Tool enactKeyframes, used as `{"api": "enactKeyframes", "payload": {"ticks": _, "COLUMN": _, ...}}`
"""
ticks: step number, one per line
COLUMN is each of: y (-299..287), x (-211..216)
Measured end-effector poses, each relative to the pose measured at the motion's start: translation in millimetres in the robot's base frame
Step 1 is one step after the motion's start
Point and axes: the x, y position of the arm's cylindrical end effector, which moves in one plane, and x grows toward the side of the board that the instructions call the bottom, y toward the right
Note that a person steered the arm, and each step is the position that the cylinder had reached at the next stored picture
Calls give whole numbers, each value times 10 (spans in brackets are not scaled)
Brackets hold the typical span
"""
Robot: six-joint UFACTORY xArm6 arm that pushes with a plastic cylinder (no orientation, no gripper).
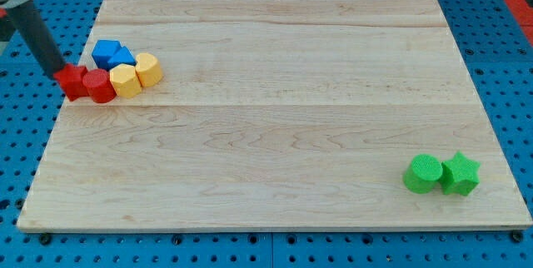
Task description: Push the blue cube towards the right
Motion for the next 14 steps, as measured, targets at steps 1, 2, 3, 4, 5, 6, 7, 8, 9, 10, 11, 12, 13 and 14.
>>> {"api": "enactKeyframes", "payload": {"ticks": 1, "y": -2, "x": 339}}
{"api": "enactKeyframes", "payload": {"ticks": 2, "y": -2, "x": 524}}
{"api": "enactKeyframes", "payload": {"ticks": 3, "y": -2, "x": 533}}
{"api": "enactKeyframes", "payload": {"ticks": 4, "y": -2, "x": 533}}
{"api": "enactKeyframes", "payload": {"ticks": 5, "y": -2, "x": 395}}
{"api": "enactKeyframes", "payload": {"ticks": 6, "y": 2, "x": 13}}
{"api": "enactKeyframes", "payload": {"ticks": 7, "y": 91, "x": -241}}
{"api": "enactKeyframes", "payload": {"ticks": 8, "y": 92, "x": -241}}
{"api": "enactKeyframes", "payload": {"ticks": 9, "y": 92, "x": -241}}
{"api": "enactKeyframes", "payload": {"ticks": 10, "y": 162, "x": -265}}
{"api": "enactKeyframes", "payload": {"ticks": 11, "y": 444, "x": -336}}
{"api": "enactKeyframes", "payload": {"ticks": 12, "y": 772, "x": -337}}
{"api": "enactKeyframes", "payload": {"ticks": 13, "y": 867, "x": -347}}
{"api": "enactKeyframes", "payload": {"ticks": 14, "y": 867, "x": -400}}
